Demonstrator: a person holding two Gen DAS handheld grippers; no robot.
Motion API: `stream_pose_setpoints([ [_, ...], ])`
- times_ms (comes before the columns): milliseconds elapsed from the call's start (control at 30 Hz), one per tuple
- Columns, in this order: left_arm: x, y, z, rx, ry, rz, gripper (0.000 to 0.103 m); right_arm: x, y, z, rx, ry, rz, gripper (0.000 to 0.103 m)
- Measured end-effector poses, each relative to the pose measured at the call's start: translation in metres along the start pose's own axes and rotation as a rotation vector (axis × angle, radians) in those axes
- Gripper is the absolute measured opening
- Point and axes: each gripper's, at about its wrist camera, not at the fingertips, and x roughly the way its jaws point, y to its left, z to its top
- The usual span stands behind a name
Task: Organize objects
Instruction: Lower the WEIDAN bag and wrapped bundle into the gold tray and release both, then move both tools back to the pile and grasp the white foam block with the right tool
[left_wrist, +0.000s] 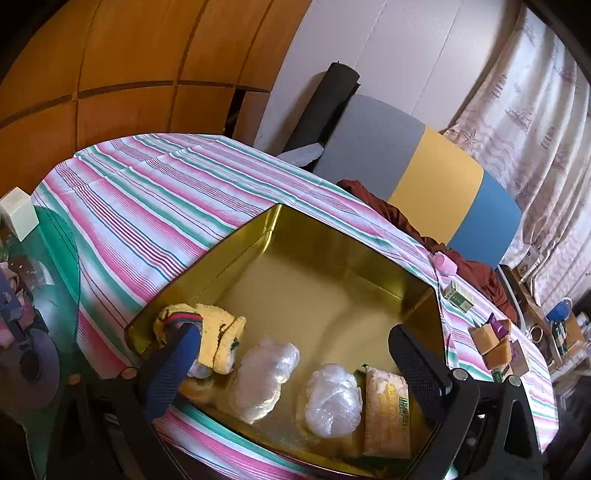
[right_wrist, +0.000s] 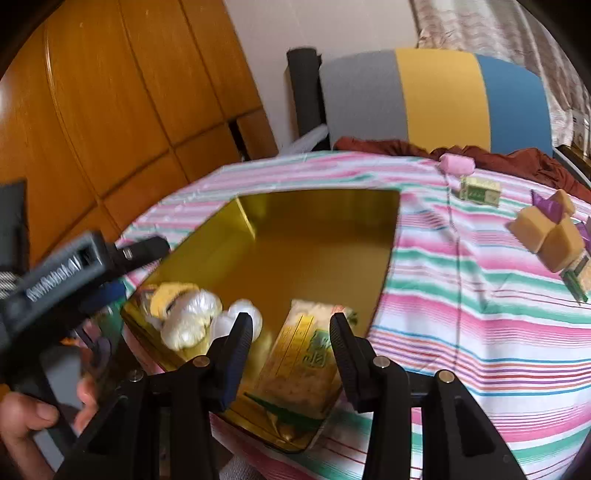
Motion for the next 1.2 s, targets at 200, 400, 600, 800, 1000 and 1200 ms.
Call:
stream_pose_setpoints([
  [200, 0.002, -0.008, -0.005, 0.021, 0.018, -0.018, 0.103, -0.020, -0.024, 0.008, 0.066, -0.053, -0.036, 0.044],
  [400, 0.001, -0.024, -0.011, 0.060, 0.054, -0.061, 0.103, -0.028, -0.049, 0.004, 0.111, -0.054, -0.080, 0.044],
  [600, -0.004, -0.053, -0.026, 0.145, 0.087, -0.120, 0.103, -0.027, -0.088, 0.000, 0.200, -0.034, -0.164, 0.048],
  [800, -0.009, -0.084, -0.041, 0.241, 0.121, -0.174, 0.103, -0.036, -0.128, -0.009, 0.231, -0.018, -0.253, 0.049],
  [1000, -0.015, -0.123, -0.055, 0.296, 0.183, -0.268, 0.103, -0.050, -0.180, -0.026, 0.293, 0.003, -0.354, 0.049],
  [1200, -0.010, -0.165, -0.071, 0.355, 0.229, -0.326, 0.103, -0.076, -0.231, -0.037, 0.333, -0.015, -0.457, 0.049],
])
